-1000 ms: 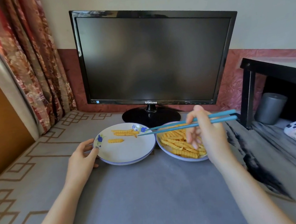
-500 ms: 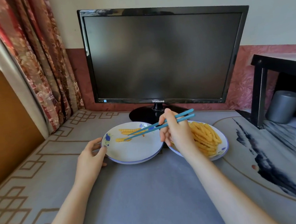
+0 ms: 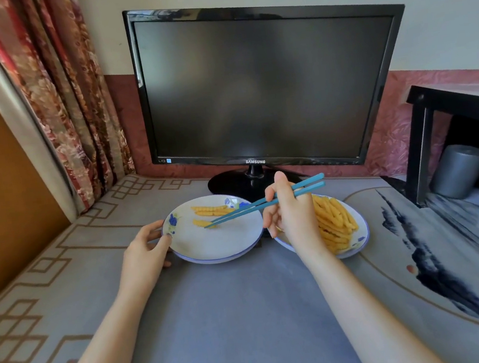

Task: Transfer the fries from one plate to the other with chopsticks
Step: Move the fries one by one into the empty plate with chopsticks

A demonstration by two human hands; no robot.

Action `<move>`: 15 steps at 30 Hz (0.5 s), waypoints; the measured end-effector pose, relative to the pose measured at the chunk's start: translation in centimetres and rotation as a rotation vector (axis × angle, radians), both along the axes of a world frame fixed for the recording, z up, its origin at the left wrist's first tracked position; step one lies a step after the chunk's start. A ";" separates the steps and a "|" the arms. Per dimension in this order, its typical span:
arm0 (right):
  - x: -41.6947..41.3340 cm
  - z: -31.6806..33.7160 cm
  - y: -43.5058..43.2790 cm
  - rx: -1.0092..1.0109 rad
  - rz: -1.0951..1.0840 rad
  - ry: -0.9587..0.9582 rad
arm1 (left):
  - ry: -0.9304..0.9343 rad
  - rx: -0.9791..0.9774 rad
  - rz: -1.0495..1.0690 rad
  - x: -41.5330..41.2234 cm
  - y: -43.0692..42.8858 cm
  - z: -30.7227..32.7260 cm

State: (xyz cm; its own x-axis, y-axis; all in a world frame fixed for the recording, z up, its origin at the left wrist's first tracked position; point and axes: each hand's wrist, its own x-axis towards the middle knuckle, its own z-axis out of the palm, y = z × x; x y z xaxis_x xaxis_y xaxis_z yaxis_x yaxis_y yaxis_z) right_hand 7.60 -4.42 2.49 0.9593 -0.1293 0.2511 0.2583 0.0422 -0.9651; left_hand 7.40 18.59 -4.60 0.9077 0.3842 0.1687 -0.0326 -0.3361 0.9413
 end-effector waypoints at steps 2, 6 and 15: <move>-0.4 0.4 -0.5 0.010 -0.031 -0.006 | 0.000 0.004 0.001 0.0 0.0 0.1; -1.3 1.5 -2.2 0.044 -0.089 -0.026 | 0.003 0.013 0.005 -0.1 -0.1 0.1; -5.0 2.8 -10.2 0.015 -0.271 -0.125 | -0.008 0.011 0.000 -0.2 -0.2 0.1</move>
State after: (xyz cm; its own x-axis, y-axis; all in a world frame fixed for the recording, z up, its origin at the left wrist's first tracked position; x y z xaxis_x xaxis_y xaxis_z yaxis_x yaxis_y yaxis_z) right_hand 2.64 -14.64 5.29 0.8512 -0.3809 0.3611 0.3789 -0.0301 -0.9250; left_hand 7.24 18.40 -4.51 0.9064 0.3823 0.1798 -0.0398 -0.3464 0.9372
